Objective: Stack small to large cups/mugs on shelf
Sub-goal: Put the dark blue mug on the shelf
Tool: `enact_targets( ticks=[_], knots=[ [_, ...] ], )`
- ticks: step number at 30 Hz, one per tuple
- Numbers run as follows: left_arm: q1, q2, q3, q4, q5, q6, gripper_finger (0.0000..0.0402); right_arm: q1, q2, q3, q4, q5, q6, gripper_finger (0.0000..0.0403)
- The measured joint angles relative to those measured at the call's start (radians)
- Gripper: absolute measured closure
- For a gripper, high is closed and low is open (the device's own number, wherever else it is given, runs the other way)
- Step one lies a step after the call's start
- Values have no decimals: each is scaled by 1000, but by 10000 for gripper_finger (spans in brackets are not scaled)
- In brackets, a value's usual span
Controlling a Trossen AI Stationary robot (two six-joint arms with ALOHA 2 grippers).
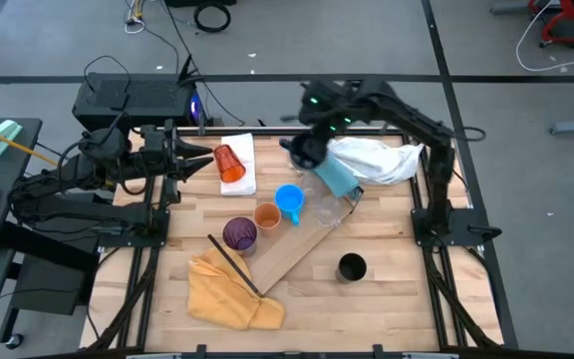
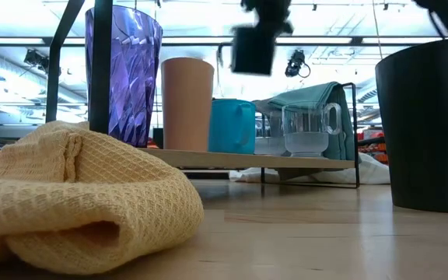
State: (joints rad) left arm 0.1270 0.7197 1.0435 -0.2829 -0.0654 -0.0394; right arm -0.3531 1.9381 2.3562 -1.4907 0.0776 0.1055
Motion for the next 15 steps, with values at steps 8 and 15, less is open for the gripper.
enact_targets(
  ticks=[8, 15],
  knots=[
    [0, 0, 0, 0, 0, 2, 300, 236, -143, 0, -60, -100, -69, 385],
    [0, 0, 0, 0, 1, 0, 298, 467, -110, -23, -80, -106, -80, 385]
  ],
)
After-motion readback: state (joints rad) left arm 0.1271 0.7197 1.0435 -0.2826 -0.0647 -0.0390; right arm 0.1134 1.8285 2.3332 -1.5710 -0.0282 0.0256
